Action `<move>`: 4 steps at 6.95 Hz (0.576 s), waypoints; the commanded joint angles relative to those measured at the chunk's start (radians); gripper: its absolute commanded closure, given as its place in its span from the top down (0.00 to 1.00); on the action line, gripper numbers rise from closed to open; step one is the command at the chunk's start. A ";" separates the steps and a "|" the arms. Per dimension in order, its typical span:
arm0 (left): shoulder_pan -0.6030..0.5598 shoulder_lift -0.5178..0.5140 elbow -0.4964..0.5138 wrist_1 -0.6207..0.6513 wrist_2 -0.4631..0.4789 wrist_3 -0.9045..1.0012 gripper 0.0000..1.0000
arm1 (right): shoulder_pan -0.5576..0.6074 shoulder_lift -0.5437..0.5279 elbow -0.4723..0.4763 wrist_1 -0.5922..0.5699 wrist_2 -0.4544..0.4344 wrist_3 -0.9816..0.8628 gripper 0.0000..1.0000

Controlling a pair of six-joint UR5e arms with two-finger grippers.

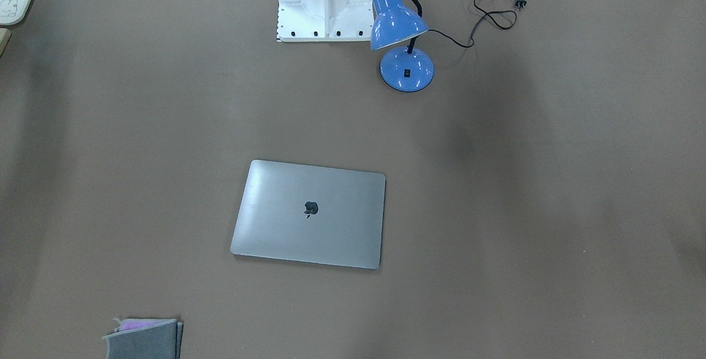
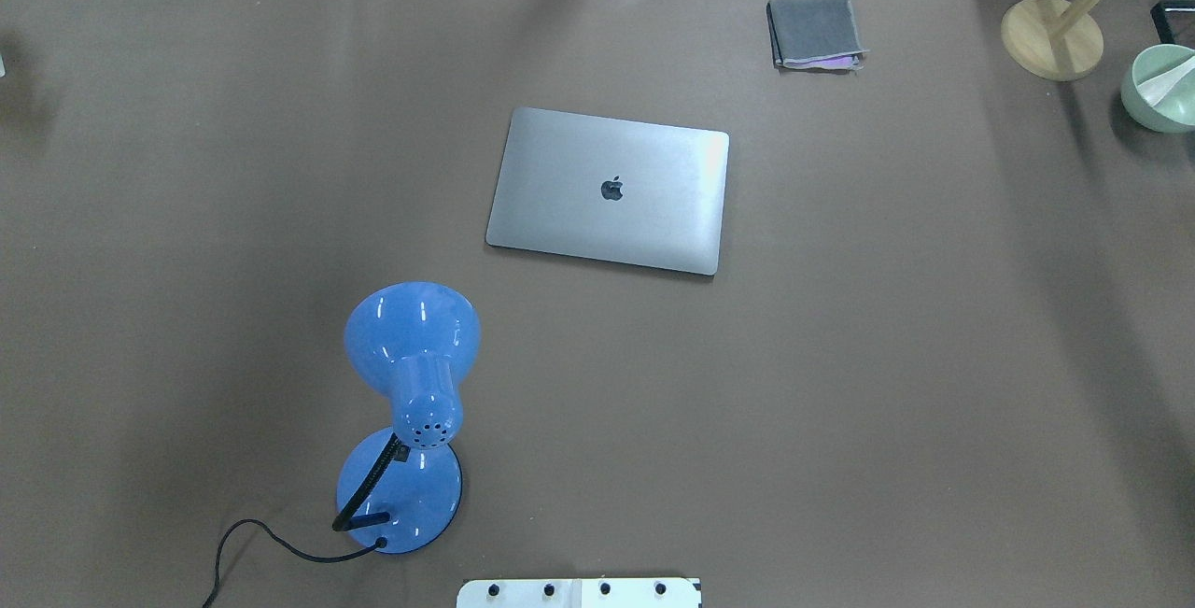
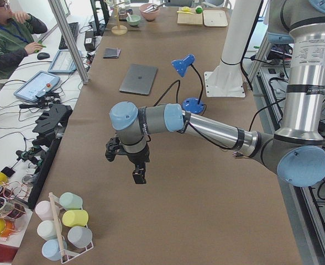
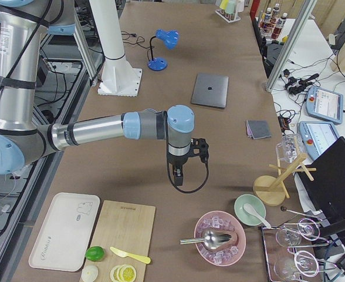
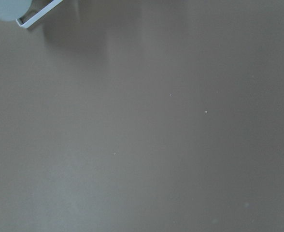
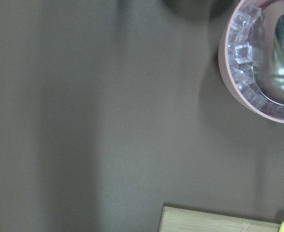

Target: Close laptop

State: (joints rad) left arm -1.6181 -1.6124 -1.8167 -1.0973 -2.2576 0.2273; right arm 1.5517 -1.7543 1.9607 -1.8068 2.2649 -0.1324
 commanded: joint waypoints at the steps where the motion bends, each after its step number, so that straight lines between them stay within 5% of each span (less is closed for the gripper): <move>1: -0.016 0.002 0.020 0.010 -0.004 0.037 0.99 | 0.018 -0.014 -0.009 -0.040 -0.043 -0.019 1.00; 4: -0.014 -0.001 0.108 -0.094 -0.040 0.037 0.99 | 0.018 -0.010 -0.006 -0.031 -0.041 -0.019 1.00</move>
State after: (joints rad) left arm -1.6328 -1.6144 -1.7435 -1.1371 -2.2703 0.2636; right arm 1.5691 -1.7660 1.9536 -1.8389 2.2219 -0.1528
